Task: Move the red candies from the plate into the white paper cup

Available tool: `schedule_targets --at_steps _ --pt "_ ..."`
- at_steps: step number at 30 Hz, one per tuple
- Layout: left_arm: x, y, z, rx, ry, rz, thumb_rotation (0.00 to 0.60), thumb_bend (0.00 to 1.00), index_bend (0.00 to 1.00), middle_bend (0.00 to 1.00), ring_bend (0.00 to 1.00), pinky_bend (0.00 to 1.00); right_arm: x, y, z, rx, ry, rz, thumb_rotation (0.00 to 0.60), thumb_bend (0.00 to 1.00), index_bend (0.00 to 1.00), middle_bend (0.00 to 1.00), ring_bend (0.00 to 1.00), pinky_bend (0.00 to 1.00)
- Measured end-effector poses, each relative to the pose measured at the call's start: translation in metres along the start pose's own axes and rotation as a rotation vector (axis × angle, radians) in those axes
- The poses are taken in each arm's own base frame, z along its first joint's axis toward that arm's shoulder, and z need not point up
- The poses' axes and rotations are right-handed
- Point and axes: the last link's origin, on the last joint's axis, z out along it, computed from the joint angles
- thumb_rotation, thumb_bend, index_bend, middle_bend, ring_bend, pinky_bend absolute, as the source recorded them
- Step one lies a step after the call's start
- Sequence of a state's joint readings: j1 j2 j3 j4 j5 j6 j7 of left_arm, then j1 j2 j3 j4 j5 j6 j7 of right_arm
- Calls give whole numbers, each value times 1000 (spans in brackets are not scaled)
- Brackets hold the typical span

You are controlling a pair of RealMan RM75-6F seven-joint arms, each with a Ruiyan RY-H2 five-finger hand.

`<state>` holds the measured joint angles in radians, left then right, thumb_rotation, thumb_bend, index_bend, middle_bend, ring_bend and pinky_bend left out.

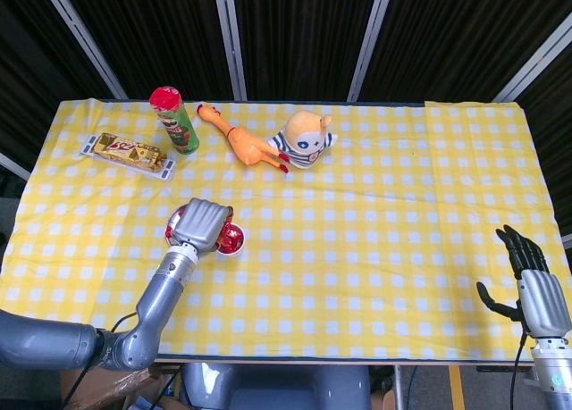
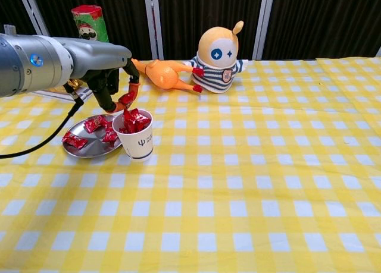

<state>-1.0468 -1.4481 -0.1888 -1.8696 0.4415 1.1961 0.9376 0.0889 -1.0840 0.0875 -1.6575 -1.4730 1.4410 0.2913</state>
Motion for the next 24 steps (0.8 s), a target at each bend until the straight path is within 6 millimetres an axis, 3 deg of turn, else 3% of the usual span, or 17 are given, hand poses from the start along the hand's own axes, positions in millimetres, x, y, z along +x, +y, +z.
schedule_targets --at_steps 10,18,24 --pt "-11 6 3 -3 -33 10 600 460 491 945 1000 967 0 -1 0 2 1 2 600 409 0 0 0 0" --pt "-16 4 6 13 -56 23 600 320 431 931 1000 967 0 -1 1 4 1 6 600 409 0 0 0 0" --pt "-15 3 6 16 -53 12 600 298 393 930 1000 967 -1 -2 2 12 -3 11 600 409 0 0 0 0"
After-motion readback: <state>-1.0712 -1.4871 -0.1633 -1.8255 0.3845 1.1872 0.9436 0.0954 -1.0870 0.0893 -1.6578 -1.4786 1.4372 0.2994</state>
